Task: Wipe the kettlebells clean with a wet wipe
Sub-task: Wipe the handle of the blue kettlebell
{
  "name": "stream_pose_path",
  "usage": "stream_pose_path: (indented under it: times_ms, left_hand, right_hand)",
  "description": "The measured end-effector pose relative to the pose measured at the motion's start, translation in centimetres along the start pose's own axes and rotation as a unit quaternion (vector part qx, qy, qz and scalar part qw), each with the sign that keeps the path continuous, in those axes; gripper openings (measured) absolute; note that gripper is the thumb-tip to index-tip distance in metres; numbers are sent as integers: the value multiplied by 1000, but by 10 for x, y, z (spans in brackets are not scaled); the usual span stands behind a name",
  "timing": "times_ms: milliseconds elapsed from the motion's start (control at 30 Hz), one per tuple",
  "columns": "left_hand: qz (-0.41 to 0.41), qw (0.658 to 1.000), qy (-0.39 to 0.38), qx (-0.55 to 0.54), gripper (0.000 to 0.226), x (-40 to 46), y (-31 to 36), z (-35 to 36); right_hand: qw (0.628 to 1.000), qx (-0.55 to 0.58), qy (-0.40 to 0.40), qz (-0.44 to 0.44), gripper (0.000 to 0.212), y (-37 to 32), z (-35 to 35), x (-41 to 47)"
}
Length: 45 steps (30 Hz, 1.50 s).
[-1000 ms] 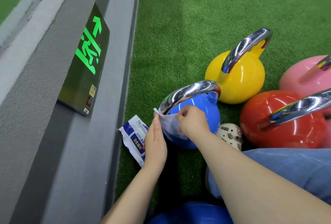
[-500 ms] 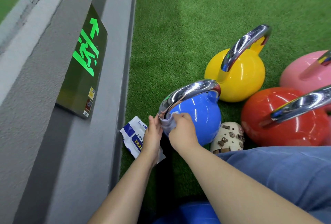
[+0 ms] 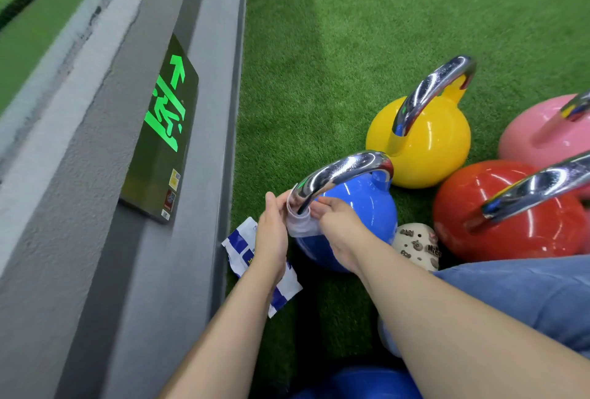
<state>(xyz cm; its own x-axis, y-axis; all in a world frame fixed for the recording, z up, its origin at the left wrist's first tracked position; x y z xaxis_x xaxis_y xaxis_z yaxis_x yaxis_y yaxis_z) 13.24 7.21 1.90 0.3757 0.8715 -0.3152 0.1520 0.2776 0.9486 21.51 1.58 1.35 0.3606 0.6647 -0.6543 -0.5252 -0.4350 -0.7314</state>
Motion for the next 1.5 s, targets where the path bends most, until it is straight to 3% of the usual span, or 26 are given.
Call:
stream_pose_path:
  times_ms: [167, 267, 333, 400, 567, 767, 867, 967, 1100, 1200, 1333, 1500]
  left_hand:
    - [114, 986, -52, 114, 36, -8, 42, 14]
    - [226, 937, -104, 244, 28, -10, 62, 34]
    - [290, 880, -136, 350, 35, -5, 60, 39]
    - [308, 857, -141, 389, 44, -1, 53, 35]
    - [281, 880, -96, 370, 43, 1, 37, 24]
    - [97, 963, -27, 252, 24, 0, -4, 10]
    - [84, 954, 8, 286, 22, -2, 3, 16]
    - [154, 887, 15, 435, 23, 1, 31, 31]
    - [199, 742, -34, 639, 24, 6, 65, 63]
    - [211, 651, -61, 727, 30, 9, 74, 87]
    - [228, 600, -70, 764, 30, 12, 77, 123]
    - [258, 593, -88, 758, 28, 13, 78, 132]
  right_hand:
    - [986, 165, -10, -1, 20, -10, -3, -6]
    - [970, 241, -22, 9, 29, -14, -9, -6]
    - [963, 268, -26, 19, 40, -16, -11, -6]
    - [955, 294, -40, 20, 60, -19, -9, -9]
    - [932, 361, -26, 18, 71, -23, -8, -15]
    - [929, 367, 35, 43, 61, -28, -14, -23]
    - [931, 358, 60, 45, 54, -27, -13, -26]
    - [950, 289, 114, 42, 45, -25, -22, -29]
    - [960, 217, 177, 25, 35, -21, -39, -29]
    - [958, 180, 225, 1, 32, -22, -52, -27]
    - [951, 187, 246, 20, 27, -21, -62, -24]
    - [949, 191, 249, 3, 25, -28, -67, -26]
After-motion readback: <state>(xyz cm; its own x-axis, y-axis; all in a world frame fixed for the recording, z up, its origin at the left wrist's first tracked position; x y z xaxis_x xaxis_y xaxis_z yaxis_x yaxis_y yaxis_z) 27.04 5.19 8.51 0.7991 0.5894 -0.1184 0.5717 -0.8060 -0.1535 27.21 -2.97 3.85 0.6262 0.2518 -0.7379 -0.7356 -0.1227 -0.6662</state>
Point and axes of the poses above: each hand's wrist, its own x-axis towards the middle knuckle, its own z-axis out of the palm, y = z × x, the point moved 3 cm from there along x, towards the middle knuckle, and after that the axes turned 2 degrees about z, right-handed, at the moved point
